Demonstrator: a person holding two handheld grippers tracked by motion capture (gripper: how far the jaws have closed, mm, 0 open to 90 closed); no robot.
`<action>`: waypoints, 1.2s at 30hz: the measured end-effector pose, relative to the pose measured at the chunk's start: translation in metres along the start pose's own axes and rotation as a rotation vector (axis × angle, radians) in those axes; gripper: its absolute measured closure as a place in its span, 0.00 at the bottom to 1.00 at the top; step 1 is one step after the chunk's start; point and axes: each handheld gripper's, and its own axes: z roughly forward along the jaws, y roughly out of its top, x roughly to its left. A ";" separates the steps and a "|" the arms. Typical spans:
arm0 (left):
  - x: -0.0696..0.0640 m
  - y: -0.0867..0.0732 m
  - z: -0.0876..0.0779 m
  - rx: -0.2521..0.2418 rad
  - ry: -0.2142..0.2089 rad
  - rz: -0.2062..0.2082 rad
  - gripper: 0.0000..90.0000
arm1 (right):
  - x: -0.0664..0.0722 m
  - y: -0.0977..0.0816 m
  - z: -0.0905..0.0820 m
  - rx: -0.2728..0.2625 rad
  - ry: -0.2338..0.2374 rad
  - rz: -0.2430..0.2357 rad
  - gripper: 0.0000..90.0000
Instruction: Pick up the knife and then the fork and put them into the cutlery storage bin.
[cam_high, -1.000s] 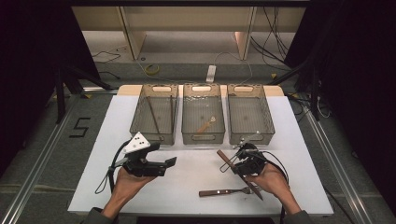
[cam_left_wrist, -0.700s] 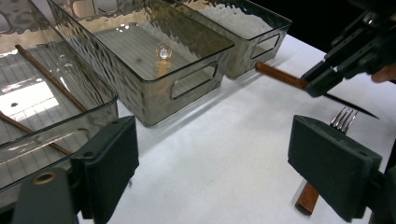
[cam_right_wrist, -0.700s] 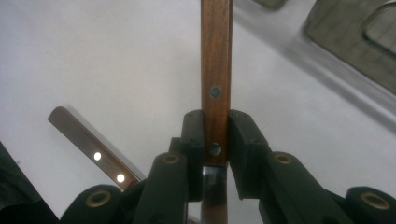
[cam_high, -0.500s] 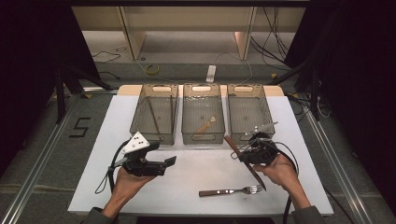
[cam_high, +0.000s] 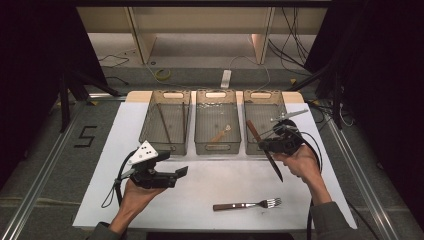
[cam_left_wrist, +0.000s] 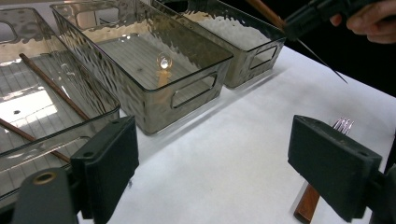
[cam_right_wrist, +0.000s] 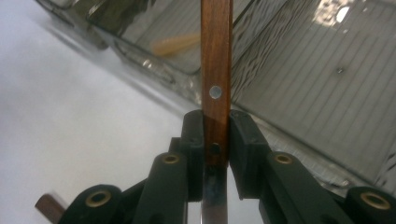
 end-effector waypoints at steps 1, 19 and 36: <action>0.000 0.000 0.000 -0.003 0.002 0.004 0.18 | -0.001 0.002 -0.001 -0.006 -0.003 0.003 0.86; 0.000 0.000 -0.002 -0.029 0.009 0.023 0.18 | -0.028 0.051 0.003 -0.065 -0.043 0.064 0.86; 0.000 0.000 -0.003 -0.046 0.016 0.029 0.17 | -0.049 0.080 0.007 -0.067 -0.102 0.095 0.86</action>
